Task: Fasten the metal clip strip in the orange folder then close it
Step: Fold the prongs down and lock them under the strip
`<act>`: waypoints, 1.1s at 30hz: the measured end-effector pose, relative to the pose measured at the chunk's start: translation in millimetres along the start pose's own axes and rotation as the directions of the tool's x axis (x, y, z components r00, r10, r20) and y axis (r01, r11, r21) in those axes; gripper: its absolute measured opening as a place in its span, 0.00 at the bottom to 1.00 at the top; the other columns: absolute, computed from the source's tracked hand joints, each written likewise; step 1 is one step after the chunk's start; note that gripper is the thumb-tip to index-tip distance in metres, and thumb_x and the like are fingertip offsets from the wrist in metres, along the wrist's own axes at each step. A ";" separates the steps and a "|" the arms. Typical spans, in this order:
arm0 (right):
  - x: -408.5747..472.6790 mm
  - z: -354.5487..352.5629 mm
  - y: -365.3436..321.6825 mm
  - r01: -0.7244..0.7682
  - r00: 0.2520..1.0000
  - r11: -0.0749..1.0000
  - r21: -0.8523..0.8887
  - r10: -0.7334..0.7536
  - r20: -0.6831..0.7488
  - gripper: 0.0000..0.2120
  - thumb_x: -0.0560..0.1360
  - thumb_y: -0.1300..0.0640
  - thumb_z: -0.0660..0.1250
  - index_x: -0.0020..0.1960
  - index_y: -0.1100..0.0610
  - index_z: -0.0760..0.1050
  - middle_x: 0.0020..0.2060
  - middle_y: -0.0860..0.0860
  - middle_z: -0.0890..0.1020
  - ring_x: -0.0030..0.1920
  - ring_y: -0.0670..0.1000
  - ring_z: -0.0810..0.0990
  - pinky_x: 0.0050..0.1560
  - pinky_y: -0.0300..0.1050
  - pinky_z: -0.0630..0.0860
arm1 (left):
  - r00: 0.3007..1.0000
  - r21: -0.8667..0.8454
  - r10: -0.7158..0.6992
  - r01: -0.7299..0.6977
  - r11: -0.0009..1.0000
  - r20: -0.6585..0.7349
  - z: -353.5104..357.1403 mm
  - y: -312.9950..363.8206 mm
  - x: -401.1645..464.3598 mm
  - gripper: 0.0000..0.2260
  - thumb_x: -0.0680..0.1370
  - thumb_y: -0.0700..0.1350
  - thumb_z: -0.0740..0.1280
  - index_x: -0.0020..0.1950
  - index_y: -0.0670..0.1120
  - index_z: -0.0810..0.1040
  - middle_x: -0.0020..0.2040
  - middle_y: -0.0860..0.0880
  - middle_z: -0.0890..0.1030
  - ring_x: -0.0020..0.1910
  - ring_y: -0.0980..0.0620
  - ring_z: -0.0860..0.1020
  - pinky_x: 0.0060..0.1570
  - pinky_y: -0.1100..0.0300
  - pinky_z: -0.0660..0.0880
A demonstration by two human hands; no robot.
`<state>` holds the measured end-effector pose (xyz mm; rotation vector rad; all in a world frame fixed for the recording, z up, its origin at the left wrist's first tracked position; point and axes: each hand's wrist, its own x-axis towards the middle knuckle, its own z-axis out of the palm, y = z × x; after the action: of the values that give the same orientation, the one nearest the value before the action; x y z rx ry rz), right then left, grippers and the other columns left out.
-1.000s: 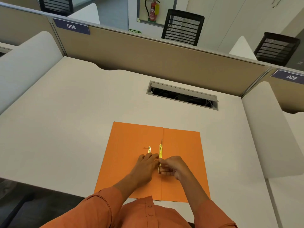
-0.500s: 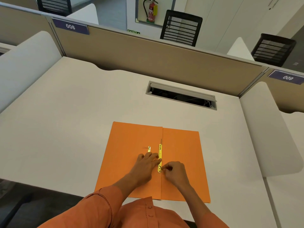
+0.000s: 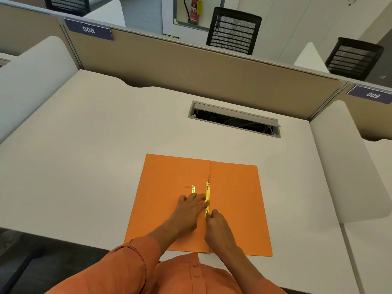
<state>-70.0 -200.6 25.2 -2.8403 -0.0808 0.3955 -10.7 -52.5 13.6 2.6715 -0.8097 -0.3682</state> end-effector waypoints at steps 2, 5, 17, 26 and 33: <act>3.1 -4.7 -3.8 -0.023 1.000 1.000 -0.005 0.023 0.015 0.14 0.78 0.69 0.62 0.62 0.67 0.79 0.53 0.61 0.78 0.52 0.62 0.79 0.47 0.50 0.76 | 1.000 0.002 0.004 -0.004 1.000 0.005 0.9 -0.2 0.7 0.32 0.71 0.36 0.65 0.76 0.50 0.71 0.77 0.48 0.70 0.75 0.43 0.66 0.63 0.44 0.66; 7.5 -10.9 -8.5 -0.084 0.995 0.996 0.022 0.083 0.046 0.15 0.79 0.66 0.61 0.63 0.66 0.78 0.55 0.60 0.78 0.55 0.61 0.78 0.48 0.49 0.74 | 1.000 0.014 -0.003 0.003 1.000 0.016 1.6 -0.6 0.5 0.33 0.71 0.36 0.65 0.77 0.50 0.70 0.78 0.48 0.68 0.76 0.44 0.65 0.63 0.45 0.65; 10.4 -9.8 -22.0 -0.286 0.957 0.936 0.206 0.288 0.024 0.12 0.80 0.59 0.62 0.55 0.64 0.82 0.51 0.59 0.83 0.51 0.59 0.83 0.40 0.43 0.66 | 0.999 0.091 -0.006 0.001 0.996 0.052 -2.4 0.8 1.1 0.31 0.74 0.39 0.66 0.78 0.51 0.68 0.78 0.48 0.68 0.76 0.42 0.66 0.64 0.42 0.66; 4.2 1.0 -28.2 -0.305 0.944 0.913 0.271 0.327 -0.041 0.14 0.80 0.59 0.63 0.45 0.61 0.86 0.41 0.57 0.86 0.37 0.55 0.79 0.38 0.47 0.70 | 0.998 0.114 -0.013 0.006 0.993 0.060 -0.9 1.0 1.1 0.30 0.76 0.42 0.65 0.79 0.51 0.66 0.78 0.48 0.66 0.76 0.43 0.65 0.64 0.43 0.65; -7.0 1.8 -16.8 -0.196 0.968 0.947 0.253 0.227 -0.102 0.12 0.81 0.60 0.64 0.51 0.61 0.86 0.45 0.57 0.82 0.40 0.54 0.76 0.32 0.36 0.60 | 0.999 0.135 -0.015 0.008 0.991 0.050 -3.2 2.5 -0.1 0.34 0.73 0.38 0.65 0.80 0.51 0.64 0.79 0.48 0.64 0.76 0.44 0.63 0.66 0.43 0.64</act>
<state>-77.5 -184.7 30.0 -2.6305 0.2830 0.2427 -10.9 -53.7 17.4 2.8031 -0.8630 -0.3998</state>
